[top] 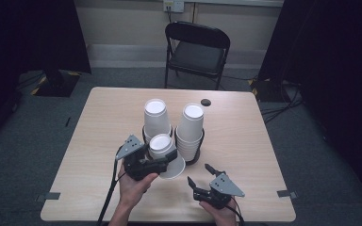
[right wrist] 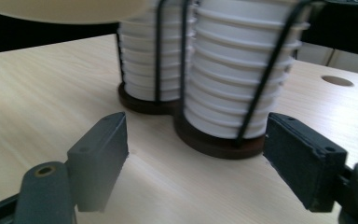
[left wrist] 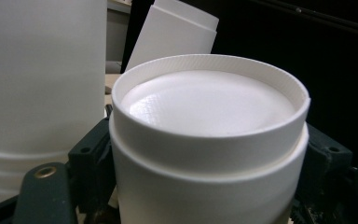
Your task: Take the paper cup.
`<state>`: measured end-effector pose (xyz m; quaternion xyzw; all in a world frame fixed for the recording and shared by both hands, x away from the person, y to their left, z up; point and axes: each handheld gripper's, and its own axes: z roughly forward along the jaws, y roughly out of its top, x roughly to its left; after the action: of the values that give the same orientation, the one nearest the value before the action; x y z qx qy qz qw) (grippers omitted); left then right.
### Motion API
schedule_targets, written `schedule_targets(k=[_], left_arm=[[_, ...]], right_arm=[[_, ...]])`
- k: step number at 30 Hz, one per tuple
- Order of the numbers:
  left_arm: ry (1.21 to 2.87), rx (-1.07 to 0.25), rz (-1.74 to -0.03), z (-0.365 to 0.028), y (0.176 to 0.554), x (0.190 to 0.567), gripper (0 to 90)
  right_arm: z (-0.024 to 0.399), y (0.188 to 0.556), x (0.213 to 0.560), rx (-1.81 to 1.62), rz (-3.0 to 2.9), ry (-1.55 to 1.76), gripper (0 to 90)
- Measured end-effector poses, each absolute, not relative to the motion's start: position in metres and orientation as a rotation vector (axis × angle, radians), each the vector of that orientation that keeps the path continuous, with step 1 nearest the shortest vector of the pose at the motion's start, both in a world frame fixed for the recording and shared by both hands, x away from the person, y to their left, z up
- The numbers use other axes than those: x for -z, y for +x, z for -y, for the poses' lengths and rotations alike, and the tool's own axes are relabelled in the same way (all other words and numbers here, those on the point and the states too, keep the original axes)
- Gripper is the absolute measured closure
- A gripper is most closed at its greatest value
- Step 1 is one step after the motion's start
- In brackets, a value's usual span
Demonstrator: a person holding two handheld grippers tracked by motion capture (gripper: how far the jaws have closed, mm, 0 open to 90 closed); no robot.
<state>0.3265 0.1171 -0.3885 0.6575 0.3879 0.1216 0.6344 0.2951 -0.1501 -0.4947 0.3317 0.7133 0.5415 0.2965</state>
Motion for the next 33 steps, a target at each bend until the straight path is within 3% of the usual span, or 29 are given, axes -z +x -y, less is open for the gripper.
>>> schedule_targets(k=[6,9,33], left_arm=[[1.437,-0.177,-0.925,-0.124,0.318,0.402,21.4],[1.439,-0.145,-0.932,-0.125,0.319,0.409,21.5],[1.296,0.077,-1.019,-0.124,0.314,0.442,21.6]], right_arm=[[0.138,0.287,0.495,-1.507,-1.898,0.819,27.9],[0.134,0.283,0.495,-1.532,-1.92,0.783,34.9],[0.122,0.278,0.494,-1.672,-1.797,0.585,54.8]])
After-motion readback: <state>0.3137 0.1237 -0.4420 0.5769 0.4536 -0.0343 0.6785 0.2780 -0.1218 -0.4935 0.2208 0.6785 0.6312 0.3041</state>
